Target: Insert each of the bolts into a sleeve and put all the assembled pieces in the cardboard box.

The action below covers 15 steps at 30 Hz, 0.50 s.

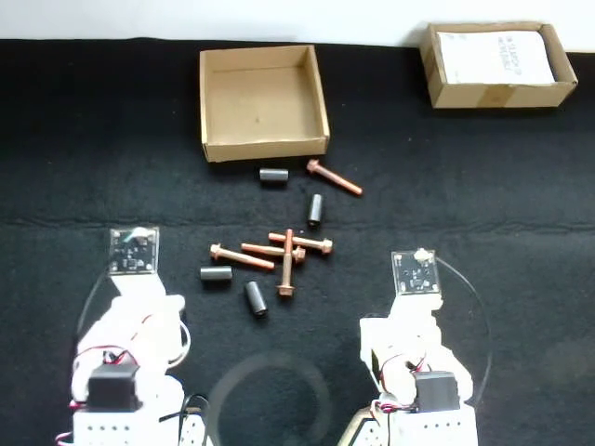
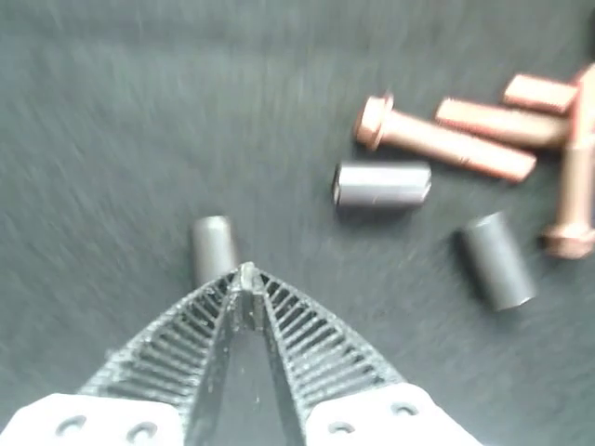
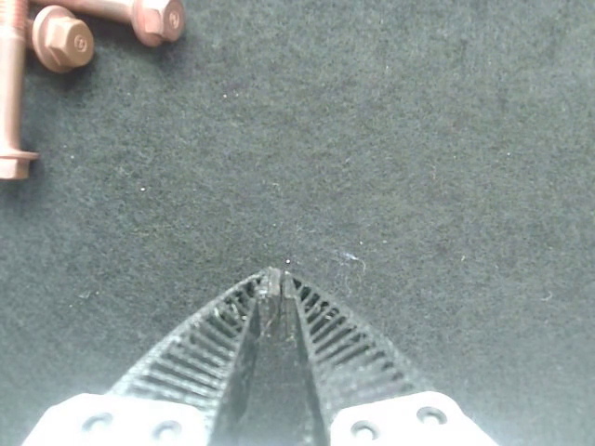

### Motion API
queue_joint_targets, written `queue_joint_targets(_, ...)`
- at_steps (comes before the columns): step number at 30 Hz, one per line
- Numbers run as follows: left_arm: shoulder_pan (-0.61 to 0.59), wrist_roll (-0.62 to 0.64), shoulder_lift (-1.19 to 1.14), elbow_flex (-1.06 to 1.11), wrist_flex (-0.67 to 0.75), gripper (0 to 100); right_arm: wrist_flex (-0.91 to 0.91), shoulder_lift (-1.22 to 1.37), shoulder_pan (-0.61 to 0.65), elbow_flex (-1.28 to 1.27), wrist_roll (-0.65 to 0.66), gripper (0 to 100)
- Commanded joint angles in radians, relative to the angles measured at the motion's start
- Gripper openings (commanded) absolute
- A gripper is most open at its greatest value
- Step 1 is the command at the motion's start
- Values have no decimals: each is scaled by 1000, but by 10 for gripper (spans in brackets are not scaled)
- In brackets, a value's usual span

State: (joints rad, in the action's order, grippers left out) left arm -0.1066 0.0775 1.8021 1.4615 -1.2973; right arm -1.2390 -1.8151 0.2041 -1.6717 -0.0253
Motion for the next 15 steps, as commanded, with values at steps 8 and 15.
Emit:
queue_joint_targets(8, 58, 0, -257, -530, -201, 10, -2, -5, 5, -127, -8, 11)
queue_joint_targets(15, 68, 0, -700, -929, -373, 10, -2, -5, 5, -127, -8, 11)
